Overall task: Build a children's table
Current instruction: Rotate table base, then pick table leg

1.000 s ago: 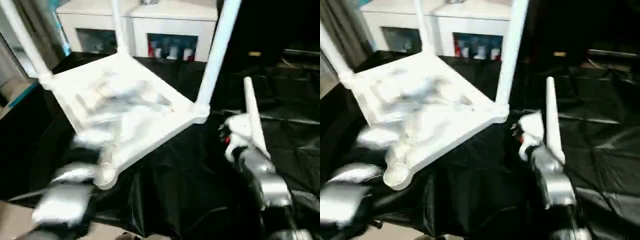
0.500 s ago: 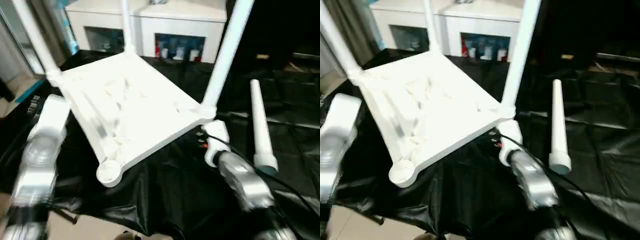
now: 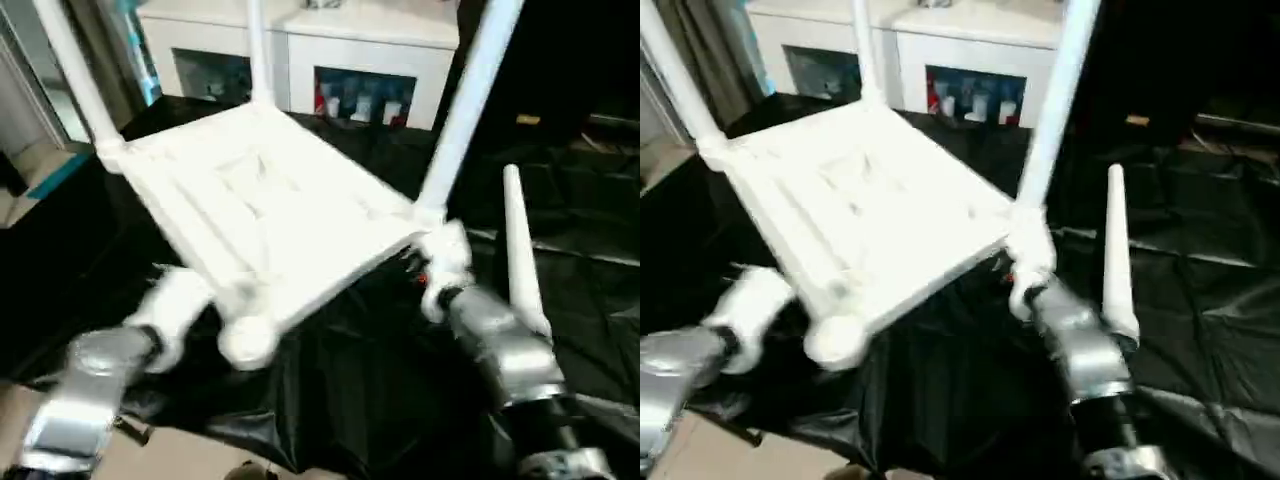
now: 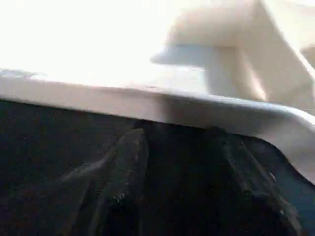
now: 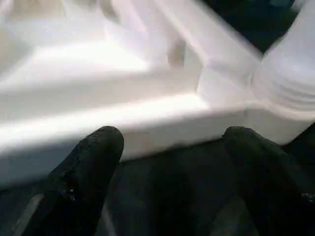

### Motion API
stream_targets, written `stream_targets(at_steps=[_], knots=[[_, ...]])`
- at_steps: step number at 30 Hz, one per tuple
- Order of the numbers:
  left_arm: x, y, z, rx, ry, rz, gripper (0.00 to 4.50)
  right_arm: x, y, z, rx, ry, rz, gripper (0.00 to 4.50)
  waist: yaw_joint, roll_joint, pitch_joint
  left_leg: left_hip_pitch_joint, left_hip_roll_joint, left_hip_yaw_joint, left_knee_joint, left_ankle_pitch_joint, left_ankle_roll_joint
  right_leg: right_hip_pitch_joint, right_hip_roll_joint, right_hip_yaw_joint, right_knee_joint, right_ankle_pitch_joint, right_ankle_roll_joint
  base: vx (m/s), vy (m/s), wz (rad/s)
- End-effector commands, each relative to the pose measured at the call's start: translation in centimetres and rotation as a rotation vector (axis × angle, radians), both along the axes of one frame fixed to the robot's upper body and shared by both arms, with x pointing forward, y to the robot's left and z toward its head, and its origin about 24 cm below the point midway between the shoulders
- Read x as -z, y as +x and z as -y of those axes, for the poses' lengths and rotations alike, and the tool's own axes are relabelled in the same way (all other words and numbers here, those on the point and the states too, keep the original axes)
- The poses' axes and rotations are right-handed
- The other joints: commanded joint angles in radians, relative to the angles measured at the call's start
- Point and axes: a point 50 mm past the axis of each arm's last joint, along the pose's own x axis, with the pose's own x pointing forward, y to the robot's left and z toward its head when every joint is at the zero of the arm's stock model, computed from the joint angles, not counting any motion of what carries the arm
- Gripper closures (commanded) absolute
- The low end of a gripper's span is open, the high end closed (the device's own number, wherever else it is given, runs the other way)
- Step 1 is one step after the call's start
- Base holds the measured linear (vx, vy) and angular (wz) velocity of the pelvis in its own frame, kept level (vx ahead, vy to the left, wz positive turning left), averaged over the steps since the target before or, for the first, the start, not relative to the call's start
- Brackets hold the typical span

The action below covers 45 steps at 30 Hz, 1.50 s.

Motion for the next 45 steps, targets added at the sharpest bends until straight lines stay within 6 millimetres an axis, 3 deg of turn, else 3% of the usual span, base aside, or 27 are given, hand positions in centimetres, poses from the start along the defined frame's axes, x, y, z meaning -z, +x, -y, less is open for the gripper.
stream_targets(at_steps=[1,3,6,7,11,13,15,17,21,22,23,25,26,27,30,31,33,34,36,38,45], knots=[[0.1,0.4,1.3,0.057,-0.043,-0.007,2.44,-0.7,-0.1,1.1,0.049,-0.027,-0.006,0.76,-0.012,0.011,-0.053,0.029,0.059,-0.034,-0.09,-0.297,-0.028,0.031,-0.067,0.067,-0.087,-0.282,-0.127,0.0,0.0,0.0],[0.1,0.8,2.2,0.081,-0.068,0.004,2.44,-1.4,-0.4,2.1,0.088,-0.076,-0.026,0.76,-0.013,0.008,-0.058,0.033,0.058,-0.034,-0.088,-0.291,-0.042,0.031,-0.066,0.07,-0.084,-0.268,-0.121,0.0,0.0,0.0],[0.0,1.5,4.2,0.121,-0.125,0.038,2.44,-3.2,-0.6,4.0,0.13,-0.074,-0.053,0.76,-0.019,0.003,-0.059,0.026,0.057,-0.034,-0.085,-0.261,-0.032,0.039,-0.067,0.074,-0.082,-0.251,-0.12,0.0,0.0,0.0],[-0.1,1.7,4.8,0.141,-0.14,0.052,2.44,-3.7,-0.6,4.6,0.155,-0.069,-0.065,0.76,-0.018,-0.002,-0.061,0.03,0.057,-0.032,-0.082,-0.248,-0.024,0.036,-0.067,0.076,-0.083,-0.247,-0.119,0.0,0.0,0.0],[-0.3,2.2,6.3,0.181,-0.184,0.071,2.44,-5.3,-0.4,6.4,0.237,-0.059,-0.071,0.76,-0.02,-0.003,-0.063,0.024,0.054,-0.03,-0.077,-0.206,-0.01,0.039,-0.065,0.078,-0.079,-0.225,-0.133,0.0,0.0,0.0],[-0.5,2.5,6.9,0.204,-0.195,0.085,2.4,-6.0,-0.2,7.3,0.283,-0.062,-0.078,0.47,-0.022,-0.004,-0.063,0.023,0.051,-0.029,-0.074,-0.194,-0.005,0.04,-0.064,0.078,-0.08,-0.227,-0.135,0.0,0.0,0.0],[-0.9,3.0,8.1,0.254,-0.221,0.112,2.4,-7.0,0.0,8.9,0.372,-0.049,-0.103,0.47,-0.022,0.003,-0.067,0.028,0.05,-0.029,-0.069,-0.179,-0.007,0.041,-0.063,0.078,-0.078,-0.214,-0.137,0.0,0.0,0.0],[-1.2,3.1,8.4,0.277,-0.227,0.12,2.4,-7.1,-0.1,9.2,0.393,-0.043,-0.125,0.19,-0.023,0.0,-0.067,0.025,0.05,-0.028,-0.069,-0.169,-0.003,0.043,-0.063,0.077,-0.077,-0.201,-0.142,0.0,0.0,0.0],[-2.8,3.1,8.3,0.338,-0.273,0.146,2.4,-6.9,0.0,10.3,0.448,-0.01,-0.243,0.06,-0.025,0.0,-0.069,0.023,0.049,-0.026,-0.065,-0.137,0.005,0.046,-0.061,0.076,-0.07,-0.155,-0.166,0.0,0.0,0.0],[-2.8,3.1,8.3,0.338,-0.273,0.146,2.4,-6.9,0.0,10.3,0.448,-0.01,-0.243,0.06,-0.026,-0.015,-0.069,0.024,0.049,-0.025,-0.066,-0.132,0.008,0.047,-0.061,0.076,-0.071,-0.158,-0.167,0.0,0.0,0.0],[-3.7,2.9,8.4,0.385,-0.304,0.141,2.4,-6.5,0.2,10.7,0.47,-0.011,-0.291,0.06,-0.025,-0.018,-0.067,0.025,0.052,-0.024,-0.065,-0.128,0.011,0.046,-0.065,0.075,-0.072,-0.175,-0.177,0.0,0.0,0.0],[-4.0,2.9,8.4,0.401,-0.314,0.139,2.4,-6.4,0.2,10.8,0.477,-0.013,-0.306,0.06,-0.024,-0.011,-0.066,0.025,0.051,-0.024,-0.064,-0.129,0.007,0.044,-0.066,0.076,-0.071,-0.195,-0.183,0.0,0.0,0.0],[-4.6,2.6,8.5,0.446,-0.337,0.126,2.4,-6.1,0.4,11.0,0.484,-0.001,-0.338,0.06,-0.023,-0.019,-0.066,0.026,0.05,-0.023,-0.063,-0.13,0.005,0.046,-0.068,0.076,-0.067,-0.203,-0.181,0.0,0.0,0.0],[-4.6,2.6,8.5,0.446,-0.337,0.126,2.4,-6.1,0.4,11.0,0.484,-0.001,-0.338,0.06,-0.022,-0.015,-0.066,0.025,0.05,-0.024,-0.064,-0.129,0.006,0.045,-0.067,0.075,-0.069,-0.212,-0.179,0.0,0.0,0.0],[-6.3,1.7,8.6,0.562,-0.363,0.095,2.4,-4.1,0.9,10.9,0.455,0.022,-0.474,0.06,-0.022,-0.021,-0.065,0.027,0.05,-0.022,-0.062,-0.135,-0.002,0.042,-0.068,0.075,-0.069,-0.235,-0.179,0.0,0.0,0.0],[-6.7,1.5,8.7,0.591,-0.367,0.091,2.4,-3.3,1.0,10.9,0.455,0.024,-0.512,0.06,-0.023,-0.029,-0.064,0.026,0.049,-0.02,-0.061,-0.13,-0.002,0.044,-0.068,0.075,-0.068,-0.229,-0.183,0.0,0.0,0.0],[-7.3,1.3,8.9,0.626,-0.368,0.093,2.4,-2.5,1.1,11.0,0.472,0.042,-0.547,0.06,-0.021,-0.026,-0.064,0.025,0.049,-0.02,-0.06,-0.121,-0.003,0.045,-0.068,0.076,-0.065,-0.219,-0.182,0.0,0.0,0.0],[-7.4,1.3,9.0,0.633,-0.369,0.094,2.4,-2.3,1.1,11.0,0.475,0.046,-0.551,0.23,-0.021,-0.034,-0.065,0.024,0.049,-0.019,-0.06,-0.11,0.001,0.046,-0.068,0.076,-0.063,-0.215,-0.181,0.0,0.0,0.0],[-7.9,1.1,9.1,0.662,-0.368,0.092,2.4,-1.8,1.2,11.2,0.485,0.041,-0.579,0.4,-0.019,-0.03,-0.067,0.024,0.05,-0.018,-0.058,-0.095,-0.001,0.046,-0.068,0.076,-0.06,-0.195,-0.185,0.0,0.0,0.0],[-8.2,1.0,9.2,0.672,-0.365,0.091,2.4,-1.5,1.3,11.3,0.483,0.032,-0.595,0.53,-0.018,-0.034,-0.067,0.025,0.049,-0.017,-0.058,-0.087,0.001,0.046,-0.064,0.075,-0.057,-0.173,-0.186,0.0,0.0,0.0],[-9.0,0.9,9.2,0.696,-0.348,0.109,2.4,-1.1,1.5,11.7,0.468,0.018,-0.626,1.22,-0.018,-0.034,-0.067,0.025,0.049,-0.017,-0.057,-0.105,-0.01,0.048,-0.064,0.076,-0.059,-0.191,-0.183,0.0,0.0,0.0]])
